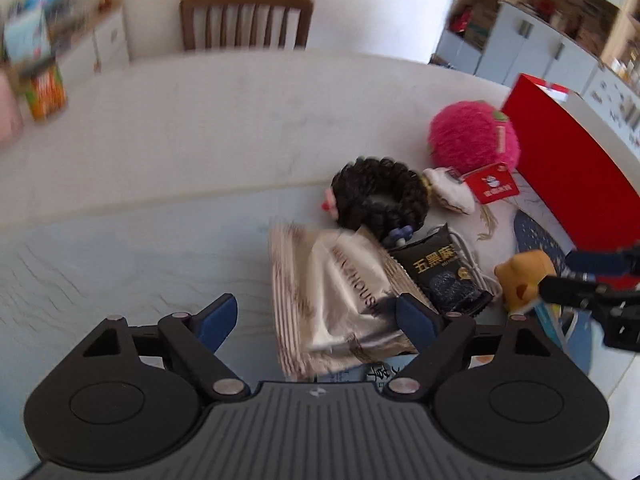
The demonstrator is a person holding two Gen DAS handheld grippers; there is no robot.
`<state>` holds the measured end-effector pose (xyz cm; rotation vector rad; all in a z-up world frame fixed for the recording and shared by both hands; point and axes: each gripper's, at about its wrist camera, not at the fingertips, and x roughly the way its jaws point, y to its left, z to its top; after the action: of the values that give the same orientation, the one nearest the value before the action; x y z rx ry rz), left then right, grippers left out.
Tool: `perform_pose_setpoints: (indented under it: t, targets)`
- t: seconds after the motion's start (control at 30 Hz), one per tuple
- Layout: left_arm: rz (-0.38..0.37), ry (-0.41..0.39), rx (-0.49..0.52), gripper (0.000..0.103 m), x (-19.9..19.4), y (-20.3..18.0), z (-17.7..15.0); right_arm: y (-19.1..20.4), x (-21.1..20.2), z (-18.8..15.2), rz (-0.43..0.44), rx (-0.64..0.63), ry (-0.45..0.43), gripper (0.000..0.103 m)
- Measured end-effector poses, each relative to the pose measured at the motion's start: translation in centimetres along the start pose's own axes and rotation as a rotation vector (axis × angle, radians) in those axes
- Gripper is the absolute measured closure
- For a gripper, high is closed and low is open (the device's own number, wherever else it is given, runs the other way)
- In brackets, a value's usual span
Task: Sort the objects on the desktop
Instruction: 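Grasp the silver pouch with left tool while right tool grasps yellow plush toy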
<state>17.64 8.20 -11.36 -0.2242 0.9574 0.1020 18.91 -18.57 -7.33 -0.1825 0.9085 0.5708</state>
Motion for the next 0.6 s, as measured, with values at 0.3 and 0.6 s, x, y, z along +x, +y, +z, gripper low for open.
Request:
perform_pose_setpoints:
  t: [0.3,0.6]
  targets:
    - [-0.055,-0.001,-0.030,0.048,0.1,0.2,0.1,0.2,1.8,0.4,0.035,0.046,0.064,0.000]
    - [-0.112,-0.013,-0.058,0.068,-0.2,0.3,0.1,0.4,0.2,0.4,0.006,0.053,0.021,0.000]
